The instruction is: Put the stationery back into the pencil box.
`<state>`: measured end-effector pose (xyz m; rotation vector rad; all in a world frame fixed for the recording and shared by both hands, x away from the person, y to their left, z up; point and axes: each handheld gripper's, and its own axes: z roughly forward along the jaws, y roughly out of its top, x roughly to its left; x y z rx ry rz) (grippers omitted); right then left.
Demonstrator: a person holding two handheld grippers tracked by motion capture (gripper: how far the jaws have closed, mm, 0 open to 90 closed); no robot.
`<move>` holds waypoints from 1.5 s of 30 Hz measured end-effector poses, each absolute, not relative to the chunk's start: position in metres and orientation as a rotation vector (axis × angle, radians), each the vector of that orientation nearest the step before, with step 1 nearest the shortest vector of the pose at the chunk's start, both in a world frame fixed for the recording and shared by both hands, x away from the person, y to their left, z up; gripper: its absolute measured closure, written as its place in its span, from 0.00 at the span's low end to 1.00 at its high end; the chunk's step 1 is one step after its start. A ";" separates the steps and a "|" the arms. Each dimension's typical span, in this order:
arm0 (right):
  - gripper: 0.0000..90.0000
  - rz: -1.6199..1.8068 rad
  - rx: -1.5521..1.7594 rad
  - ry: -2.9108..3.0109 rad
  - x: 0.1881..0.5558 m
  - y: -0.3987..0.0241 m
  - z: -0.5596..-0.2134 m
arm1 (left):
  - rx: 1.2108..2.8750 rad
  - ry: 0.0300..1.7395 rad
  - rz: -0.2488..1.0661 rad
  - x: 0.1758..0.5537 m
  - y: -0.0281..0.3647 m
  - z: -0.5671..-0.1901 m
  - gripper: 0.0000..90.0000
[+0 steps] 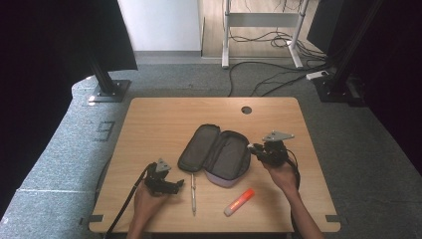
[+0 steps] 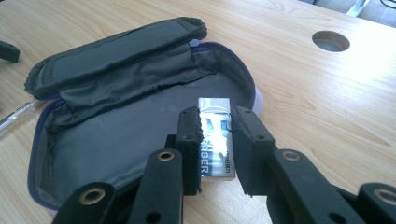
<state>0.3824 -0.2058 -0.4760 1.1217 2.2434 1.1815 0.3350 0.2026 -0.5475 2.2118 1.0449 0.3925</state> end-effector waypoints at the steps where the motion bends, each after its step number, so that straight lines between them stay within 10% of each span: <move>1: 0.80 1.181 1.123 2.244 0.383 -0.204 -0.476 | 2.212 1.045 0.392 0.335 0.203 -0.548 0.07; 45: 0.79 1.077 1.079 2.337 0.416 -0.166 -0.512 | 2.210 1.045 0.391 0.335 0.203 -0.548 0.07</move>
